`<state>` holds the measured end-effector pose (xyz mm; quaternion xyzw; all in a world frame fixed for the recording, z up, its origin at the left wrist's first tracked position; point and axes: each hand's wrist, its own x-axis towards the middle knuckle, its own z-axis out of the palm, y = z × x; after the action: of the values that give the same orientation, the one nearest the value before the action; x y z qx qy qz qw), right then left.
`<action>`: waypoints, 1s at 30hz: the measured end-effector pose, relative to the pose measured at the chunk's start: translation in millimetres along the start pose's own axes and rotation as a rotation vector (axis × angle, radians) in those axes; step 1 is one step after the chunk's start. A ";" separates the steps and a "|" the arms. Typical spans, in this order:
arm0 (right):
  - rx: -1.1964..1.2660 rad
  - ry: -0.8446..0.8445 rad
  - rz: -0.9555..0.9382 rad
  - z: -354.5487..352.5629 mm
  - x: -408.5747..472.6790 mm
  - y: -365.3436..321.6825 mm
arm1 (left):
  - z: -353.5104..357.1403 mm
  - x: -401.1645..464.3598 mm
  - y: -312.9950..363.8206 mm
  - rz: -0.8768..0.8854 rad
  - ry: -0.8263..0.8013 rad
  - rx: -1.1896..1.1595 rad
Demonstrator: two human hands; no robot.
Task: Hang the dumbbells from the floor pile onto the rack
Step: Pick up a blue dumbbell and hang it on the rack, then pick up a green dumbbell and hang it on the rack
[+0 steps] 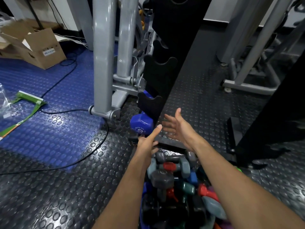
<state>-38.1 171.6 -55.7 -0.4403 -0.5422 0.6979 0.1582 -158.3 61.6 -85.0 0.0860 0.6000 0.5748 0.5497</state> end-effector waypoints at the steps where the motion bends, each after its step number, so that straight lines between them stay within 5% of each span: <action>1: -0.016 0.013 0.004 -6.2 -1.6 0.9 | 2.6 -0.1 -2.7 -0.008 -0.016 0.015; 19: -0.815 0.071 0.215 -137.6 -77.8 53.1 | 66.9 -19.4 -81.4 0.082 -0.285 0.722; 30: -1.096 0.183 0.207 -170.6 -72.7 102.6 | 116.8 -5.0 -123.7 0.053 -0.232 0.671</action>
<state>163.3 189.1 -119.6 -0.5678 -0.7634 0.2853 -0.1163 -2.4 87.3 -148.3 0.3419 0.6866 0.3462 0.5402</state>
